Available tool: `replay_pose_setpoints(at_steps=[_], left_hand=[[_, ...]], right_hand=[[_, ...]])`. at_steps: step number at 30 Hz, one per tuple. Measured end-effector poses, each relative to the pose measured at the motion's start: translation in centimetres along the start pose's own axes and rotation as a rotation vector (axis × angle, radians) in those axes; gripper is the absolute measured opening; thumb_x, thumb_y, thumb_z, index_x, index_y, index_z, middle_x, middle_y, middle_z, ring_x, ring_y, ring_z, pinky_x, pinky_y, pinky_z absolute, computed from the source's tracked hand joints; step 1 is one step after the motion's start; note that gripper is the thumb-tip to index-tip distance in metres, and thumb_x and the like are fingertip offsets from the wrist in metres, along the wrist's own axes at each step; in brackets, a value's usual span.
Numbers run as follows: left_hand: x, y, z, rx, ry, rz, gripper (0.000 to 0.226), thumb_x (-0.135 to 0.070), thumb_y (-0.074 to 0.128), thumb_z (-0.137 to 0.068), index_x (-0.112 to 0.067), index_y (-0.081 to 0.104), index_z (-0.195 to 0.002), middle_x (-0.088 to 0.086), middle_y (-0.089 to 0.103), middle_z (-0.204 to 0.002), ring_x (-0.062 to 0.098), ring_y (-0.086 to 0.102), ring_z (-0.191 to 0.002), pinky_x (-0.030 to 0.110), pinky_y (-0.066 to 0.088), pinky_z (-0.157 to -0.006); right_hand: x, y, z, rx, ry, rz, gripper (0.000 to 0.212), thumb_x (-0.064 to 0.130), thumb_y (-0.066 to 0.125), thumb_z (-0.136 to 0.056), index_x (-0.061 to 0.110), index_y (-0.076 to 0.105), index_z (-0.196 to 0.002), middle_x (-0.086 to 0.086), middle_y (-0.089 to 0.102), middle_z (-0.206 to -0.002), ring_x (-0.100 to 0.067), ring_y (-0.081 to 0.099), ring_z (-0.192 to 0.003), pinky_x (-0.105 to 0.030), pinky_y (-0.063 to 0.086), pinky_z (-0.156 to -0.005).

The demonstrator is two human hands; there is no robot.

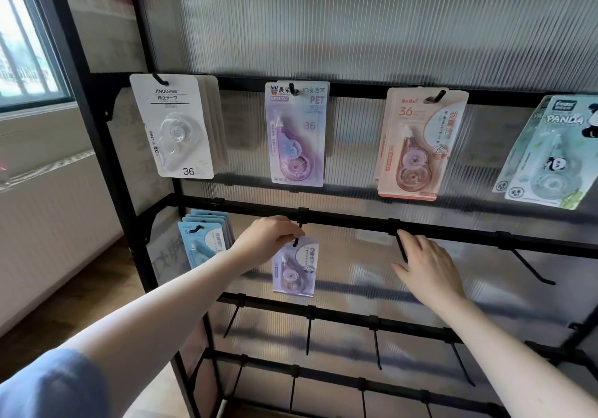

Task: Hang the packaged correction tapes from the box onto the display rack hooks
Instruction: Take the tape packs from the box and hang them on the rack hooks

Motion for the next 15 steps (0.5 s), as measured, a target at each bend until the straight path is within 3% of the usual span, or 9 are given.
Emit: replay_pose_setpoints(at_steps=[6, 10, 15], left_hand=[[0.7, 0.7, -1.6, -0.003, -0.052, -0.062, 0.027, -0.015, 0.049, -0.096, -0.019, 0.065, -0.116, -0.001, 0.064, -0.117, 0.018, 0.06, -0.103, 0.027, 0.046, -0.08], [0.8, 0.7, -2.3, -0.038, -0.025, -0.089, 0.025, -0.013, 0.051, -0.094, -0.016, 0.067, -0.113, 0.002, 0.065, -0.114, 0.023, 0.062, -0.1, 0.031, 0.05, -0.076], [1.3, 1.1, -2.0, -0.136, -0.048, -0.099, 0.028, -0.01, 0.057, -0.09, -0.014, 0.064, -0.117, 0.006, 0.064, -0.114, 0.027, 0.06, -0.101, 0.034, 0.049, -0.073]], right_hand=[[-0.8, 0.6, 0.2, -0.002, 0.004, 0.001, 0.067, 0.031, 0.067, -0.083, 0.01, 0.038, -0.14, -0.009, 0.055, -0.129, -0.026, 0.055, -0.114, -0.034, 0.045, -0.093], [-2.1, 1.5, 0.7, 0.02, 0.032, 0.048, 0.064, 0.032, 0.068, -0.082, 0.007, 0.044, -0.136, -0.012, 0.057, -0.126, -0.028, 0.058, -0.11, -0.037, 0.046, -0.092], [-3.1, 2.2, 1.3, 0.061, 0.042, 0.079, 0.063, 0.037, 0.058, -0.088, 0.009, 0.038, -0.14, -0.01, 0.051, -0.132, -0.025, 0.052, -0.118, -0.035, 0.04, -0.1]])
Point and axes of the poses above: each hand's wrist, its own z-axis away from the middle knuckle, its own y-axis out of the palm, x = y × z, the point moved 6 cm from there along -z, towards the middle knuckle
